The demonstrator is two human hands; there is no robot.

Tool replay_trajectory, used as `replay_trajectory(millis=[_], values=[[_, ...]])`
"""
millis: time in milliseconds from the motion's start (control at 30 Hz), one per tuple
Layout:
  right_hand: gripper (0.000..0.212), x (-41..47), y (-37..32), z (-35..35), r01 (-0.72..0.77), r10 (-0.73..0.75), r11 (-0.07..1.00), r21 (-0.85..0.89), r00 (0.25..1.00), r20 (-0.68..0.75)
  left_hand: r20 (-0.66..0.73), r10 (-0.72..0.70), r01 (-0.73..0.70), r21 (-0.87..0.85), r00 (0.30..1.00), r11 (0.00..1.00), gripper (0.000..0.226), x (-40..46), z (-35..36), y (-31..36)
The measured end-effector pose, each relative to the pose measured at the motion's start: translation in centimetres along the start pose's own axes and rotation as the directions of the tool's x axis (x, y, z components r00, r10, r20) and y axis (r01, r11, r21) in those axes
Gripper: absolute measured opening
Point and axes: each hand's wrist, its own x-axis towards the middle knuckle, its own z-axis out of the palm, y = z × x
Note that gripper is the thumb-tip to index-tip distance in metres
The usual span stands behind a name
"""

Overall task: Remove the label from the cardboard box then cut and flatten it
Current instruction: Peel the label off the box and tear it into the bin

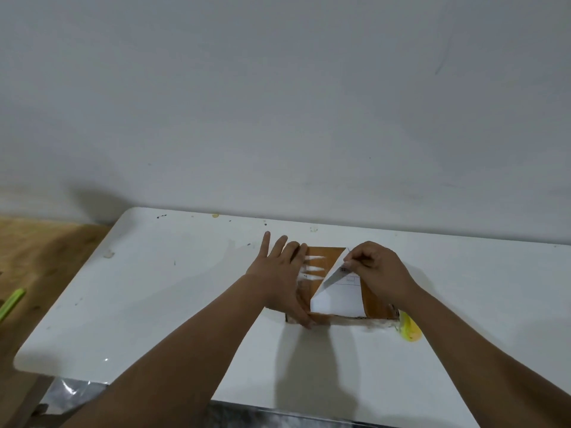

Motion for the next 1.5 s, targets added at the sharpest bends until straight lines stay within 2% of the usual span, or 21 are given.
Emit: replay_trajectory(millis=[133,300,400,567,900,1133,1500], values=[[0.008,0.2,0.0,-0.4,0.011,-0.011,1.000,-0.009,1.000,-0.017,0.063,0.092,-0.092,-0.005,0.994,0.996,0.162,1.1,-0.6,0.2],[0.009,0.3,0.1,-1.0,-0.004,0.004,1.000,-0.027,1.000,0.001,0.076,0.202,-0.199,-0.053,0.976,0.979,0.158,2.3,-0.9,0.7],[0.013,0.3,0.1,-0.9,-0.005,0.005,0.999,-0.040,1.000,-0.007,0.045,0.185,-0.179,-0.102,0.982,0.979,0.153,2.8,-1.0,1.4],[0.008,0.2,0.1,-1.2,0.023,-0.024,0.999,-0.044,1.000,-0.008,0.030,0.123,-0.119,-0.110,0.992,0.987,0.152,2.9,-0.6,1.5],[0.009,-1.6,0.9,-1.7,0.043,-0.047,0.997,-0.058,0.997,-0.068,0.002,0.125,-0.124,-0.097,0.992,0.988,0.147,2.9,0.0,1.3],[0.016,-3.0,1.0,-1.8,-0.019,0.016,1.000,-0.025,0.994,-0.112,-0.014,0.108,-0.109,-0.167,0.994,0.980,0.143,3.1,0.4,1.3],[0.017,-4.6,0.5,-2.1,-0.008,0.006,1.000,-0.019,0.992,-0.122,-0.014,0.119,-0.120,-0.149,0.993,0.982,0.143,3.1,0.4,1.2]])
